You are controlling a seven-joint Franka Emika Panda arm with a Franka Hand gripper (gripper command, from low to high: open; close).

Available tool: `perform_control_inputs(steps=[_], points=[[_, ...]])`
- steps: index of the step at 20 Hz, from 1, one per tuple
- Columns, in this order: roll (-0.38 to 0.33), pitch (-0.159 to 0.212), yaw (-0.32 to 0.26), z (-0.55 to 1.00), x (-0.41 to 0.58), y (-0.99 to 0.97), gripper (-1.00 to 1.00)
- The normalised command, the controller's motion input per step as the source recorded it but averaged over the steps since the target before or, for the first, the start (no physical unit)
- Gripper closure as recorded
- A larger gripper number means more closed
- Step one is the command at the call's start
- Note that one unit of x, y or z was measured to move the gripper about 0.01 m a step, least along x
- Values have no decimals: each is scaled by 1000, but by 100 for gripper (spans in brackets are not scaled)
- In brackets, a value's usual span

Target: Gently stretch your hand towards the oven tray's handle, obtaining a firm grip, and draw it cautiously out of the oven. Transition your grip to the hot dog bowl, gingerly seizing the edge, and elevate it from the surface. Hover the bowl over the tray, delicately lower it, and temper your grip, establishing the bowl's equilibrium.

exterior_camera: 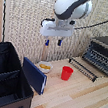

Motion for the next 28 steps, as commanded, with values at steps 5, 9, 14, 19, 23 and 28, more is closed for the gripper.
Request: perform_control_inputs(steps=[5, 9, 14, 19, 23, 28], points=[[-353, -1, 144, 37, 13, -8, -100], [-370, -6, 135, 43, 0, -19, -100], [-350, -28, 127, 55, 0, -104, -100], [-311, -78, 133, 65, 0, -184, -100], [-322, -63, 127, 59, 5, -153, -100], [-364, -7, 63, 50, 32, -133, -100]])
